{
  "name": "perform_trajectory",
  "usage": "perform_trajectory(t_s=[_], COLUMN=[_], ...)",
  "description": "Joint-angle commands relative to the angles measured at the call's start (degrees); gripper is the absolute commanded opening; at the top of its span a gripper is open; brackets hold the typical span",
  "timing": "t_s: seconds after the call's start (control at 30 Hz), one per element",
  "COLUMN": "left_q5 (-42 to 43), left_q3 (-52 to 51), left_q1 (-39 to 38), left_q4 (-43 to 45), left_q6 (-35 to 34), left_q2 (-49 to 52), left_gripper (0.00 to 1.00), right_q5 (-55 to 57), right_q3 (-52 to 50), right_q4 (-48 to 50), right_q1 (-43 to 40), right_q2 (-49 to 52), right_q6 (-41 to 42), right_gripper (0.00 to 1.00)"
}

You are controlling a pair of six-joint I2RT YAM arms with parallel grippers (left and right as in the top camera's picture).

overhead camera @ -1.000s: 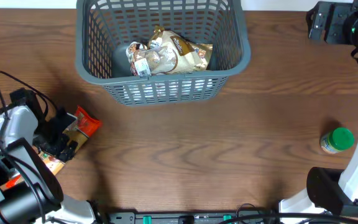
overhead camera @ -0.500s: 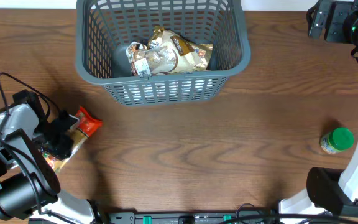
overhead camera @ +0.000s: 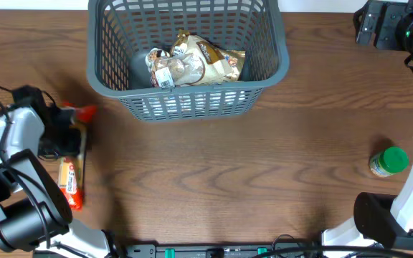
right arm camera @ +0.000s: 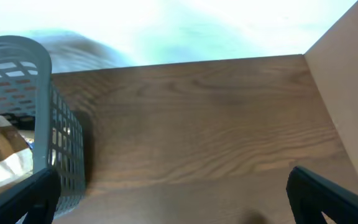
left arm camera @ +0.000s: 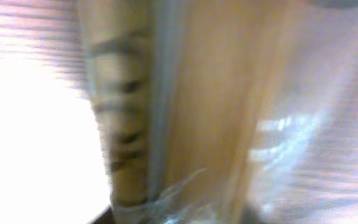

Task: Pack container
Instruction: 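Lift the snack bar with the left gripper and drop it into the basket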

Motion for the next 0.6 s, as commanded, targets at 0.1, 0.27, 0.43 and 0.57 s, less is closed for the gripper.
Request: perform_trajectory(t_s=[0.1,0.27,0.43,0.57], left_q5=[1.01,1.99,2.08,2.05], left_q3=[16.85,34.77,53.33,63.82], left_q1=[-0.04,-0.55,-4.87,-11.39], left_q4=[-12.59,-26.03,-31.21,-28.74], left_q6=[-13.97,-16.06,-16.74,-12.79], left_q2=[-6.62,-6.82,-6.82,-6.8], left_gripper=[0.06,0.06,0.05,0.06], right_q5=[-0.07,-0.07,-0.31,-0.46], right_q3=[-0.15,-0.15,-0.15,-0.15], right_q4=[-0.09,-0.09,-0.15,-0.31], right_q1=[-0.2,-0.2,-0.2,-0.2], right_q2=[0.2,0.2,0.2,0.2], right_q6=[1.01,0.98,0.98,1.01], right_gripper=[0.99,0.99,0.99,0.99])
